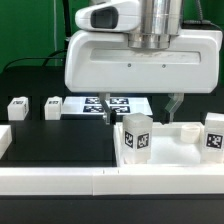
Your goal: Assemble square table
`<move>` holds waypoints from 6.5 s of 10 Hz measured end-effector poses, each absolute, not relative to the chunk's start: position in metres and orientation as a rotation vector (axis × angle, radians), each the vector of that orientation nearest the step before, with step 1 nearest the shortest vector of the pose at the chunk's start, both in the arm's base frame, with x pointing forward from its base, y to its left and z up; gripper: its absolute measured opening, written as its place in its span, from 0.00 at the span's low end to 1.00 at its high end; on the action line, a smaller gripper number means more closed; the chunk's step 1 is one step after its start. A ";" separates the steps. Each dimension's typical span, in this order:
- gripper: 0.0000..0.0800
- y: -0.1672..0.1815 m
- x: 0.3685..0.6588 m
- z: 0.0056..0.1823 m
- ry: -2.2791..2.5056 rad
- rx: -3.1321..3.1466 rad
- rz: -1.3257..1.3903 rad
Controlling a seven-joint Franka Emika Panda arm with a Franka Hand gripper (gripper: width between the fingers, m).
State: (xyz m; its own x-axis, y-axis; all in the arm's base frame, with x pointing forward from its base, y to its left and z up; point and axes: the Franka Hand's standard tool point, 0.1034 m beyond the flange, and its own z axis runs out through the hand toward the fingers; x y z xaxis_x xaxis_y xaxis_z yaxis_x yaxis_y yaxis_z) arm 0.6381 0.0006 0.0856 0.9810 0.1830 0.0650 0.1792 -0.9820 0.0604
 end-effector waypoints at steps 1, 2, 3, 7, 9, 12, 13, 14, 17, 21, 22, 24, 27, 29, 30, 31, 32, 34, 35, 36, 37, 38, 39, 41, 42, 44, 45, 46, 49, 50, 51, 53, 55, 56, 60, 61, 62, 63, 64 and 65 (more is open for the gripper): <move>0.81 -0.001 0.639 0.085 0.426 3.052 0.101; 0.81 -0.003 0.639 0.085 0.517 3.032 0.095; 0.76 -0.004 0.639 0.085 0.541 3.026 0.093; 0.36 -0.004 0.639 0.085 0.507 3.033 0.094; 0.36 -0.003 0.639 0.085 0.283 3.069 0.102; 0.36 -0.005 0.638 0.085 -0.180 3.095 0.116; 0.36 -0.005 0.638 0.085 -0.385 3.083 0.121; 0.36 -0.005 0.638 0.085 -0.546 3.063 0.125; 0.36 -0.003 0.637 0.084 -1.049 2.972 0.119; 0.36 -0.001 0.636 0.084 -1.679 2.700 0.100; 0.36 -0.001 0.636 0.084 -1.660 2.711 0.100; 0.63 -0.001 0.636 0.083 -1.608 2.741 0.101; 0.81 0.007 0.636 0.083 -1.229 2.912 0.108; 0.81 0.007 0.636 0.083 -0.885 3.026 0.112; 0.81 0.007 0.636 0.083 -0.773 3.054 0.112; 0.81 0.006 0.636 0.083 -0.652 3.078 0.113; 0.81 0.005 0.636 0.081 -0.449 3.106 0.115; 0.81 0.004 0.637 0.080 -0.150 3.117 0.121; 0.81 0.003 0.636 0.080 0.021 3.110 0.117; 0.81 0.001 0.636 0.080 0.149 3.103 0.115; 0.81 0.000 0.636 0.080 0.205 3.097 0.113; 0.81 -0.002 0.636 0.080 0.345 3.076 0.108; 0.76 -0.004 0.636 0.080 0.383 3.067 0.105; 0.59 -0.004 0.636 0.080 0.369 3.069 0.106; 0.42 -0.003 0.636 0.080 0.358 3.071 0.106; 0.36 -0.003 0.636 0.080 0.314 3.076 0.108; 0.36 -0.003 0.636 0.080 0.262 3.082 0.109; 0.36 -0.003 0.636 0.080 0.131 3.095 0.112; 0.36 -0.004 0.635 0.080 -0.317 3.093 0.119; 0.36 -0.004 0.634 0.080 -0.492 3.081 0.119; 0.36 -0.004 0.634 0.080 -0.558 3.072 0.114; 0.36 -0.004 0.632 0.080 -0.726 3.046 0.102; 0.37 -0.006 0.631 0.080 -0.856 2.998 0.104; 0.43 -0.006 0.631 0.080 -0.868 2.996 0.104; 0.78 -0.004 0.625 0.096 -0.937 2.993 0.102; 0.80 -0.004 0.616 0.104 -0.990 2.985 0.095; 0.80 -0.003 0.607 0.110 -1.073 2.969 0.087; 0.81 0.002 0.598 0.113 -1.156 2.951 0.077; 0.81 0.010 0.595 0.112 -1.189 2.940 0.079; 0.81 0.015 0.595 0.110 -1.178 2.943 0.076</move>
Offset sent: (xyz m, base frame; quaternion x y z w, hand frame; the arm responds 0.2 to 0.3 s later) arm 0.0000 0.0000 0.0000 0.0000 0.0000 -0.0650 0.9979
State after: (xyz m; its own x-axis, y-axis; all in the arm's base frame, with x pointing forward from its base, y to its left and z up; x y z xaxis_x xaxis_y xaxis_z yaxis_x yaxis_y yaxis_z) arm 0.5947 0.0146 0.1101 0.7228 -0.6903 0.0333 -0.6889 -0.7235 -0.0451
